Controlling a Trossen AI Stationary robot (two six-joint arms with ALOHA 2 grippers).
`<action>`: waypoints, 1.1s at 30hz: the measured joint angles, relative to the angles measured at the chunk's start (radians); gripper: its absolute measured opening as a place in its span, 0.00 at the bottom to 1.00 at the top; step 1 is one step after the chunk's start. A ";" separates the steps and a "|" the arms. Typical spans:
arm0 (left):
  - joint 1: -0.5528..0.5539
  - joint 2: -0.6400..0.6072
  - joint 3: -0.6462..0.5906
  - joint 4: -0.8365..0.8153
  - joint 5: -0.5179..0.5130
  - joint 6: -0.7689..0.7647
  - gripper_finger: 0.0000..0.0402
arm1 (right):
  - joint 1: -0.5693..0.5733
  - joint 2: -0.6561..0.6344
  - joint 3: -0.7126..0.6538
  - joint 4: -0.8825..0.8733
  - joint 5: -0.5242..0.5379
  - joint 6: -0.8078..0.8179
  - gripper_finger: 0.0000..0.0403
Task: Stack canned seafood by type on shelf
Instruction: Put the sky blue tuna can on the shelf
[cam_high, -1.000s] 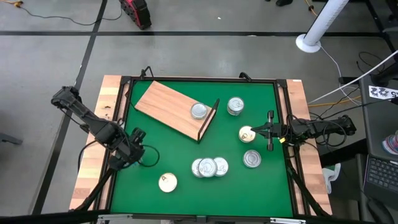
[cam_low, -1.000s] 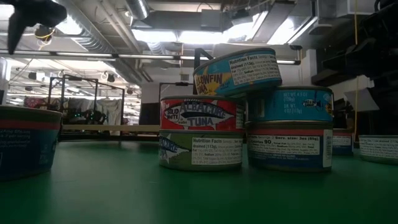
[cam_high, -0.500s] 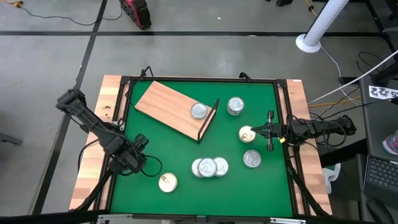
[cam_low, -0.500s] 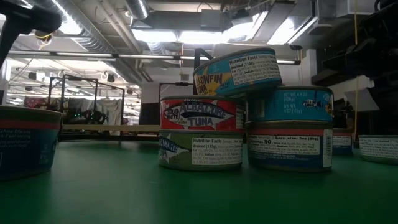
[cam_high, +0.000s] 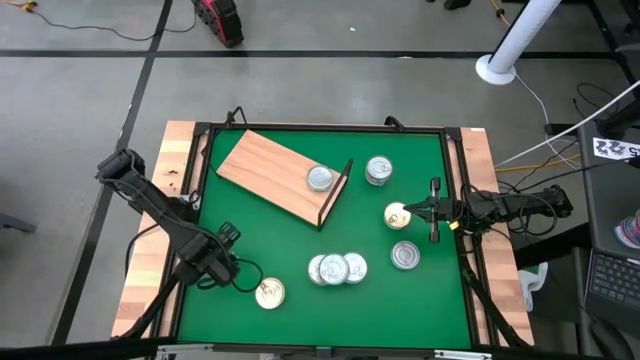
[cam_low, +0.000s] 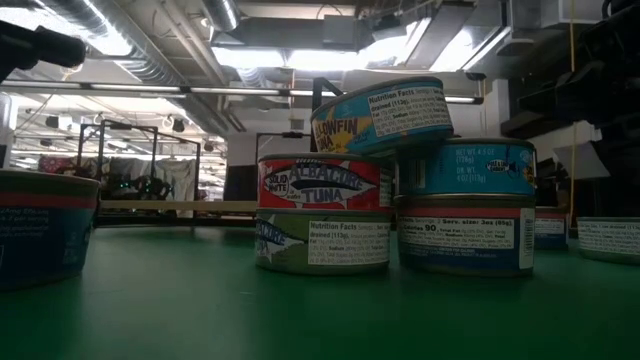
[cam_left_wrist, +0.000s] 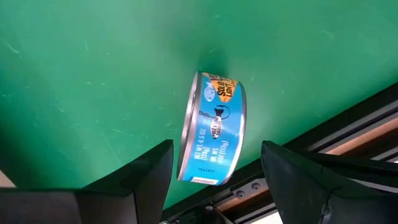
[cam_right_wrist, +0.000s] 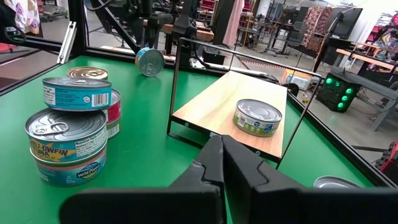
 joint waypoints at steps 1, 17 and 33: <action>0.000 0.005 -0.004 0.004 0.000 0.001 0.59 | 0.000 0.000 0.000 0.000 0.000 0.000 0.02; 0.001 0.018 -0.122 0.076 -0.035 -0.002 0.52 | 0.000 0.000 0.000 0.000 0.000 0.000 0.02; 0.140 0.016 0.001 0.110 -0.094 -0.250 0.35 | 0.000 0.000 0.000 0.001 0.000 0.000 0.02</action>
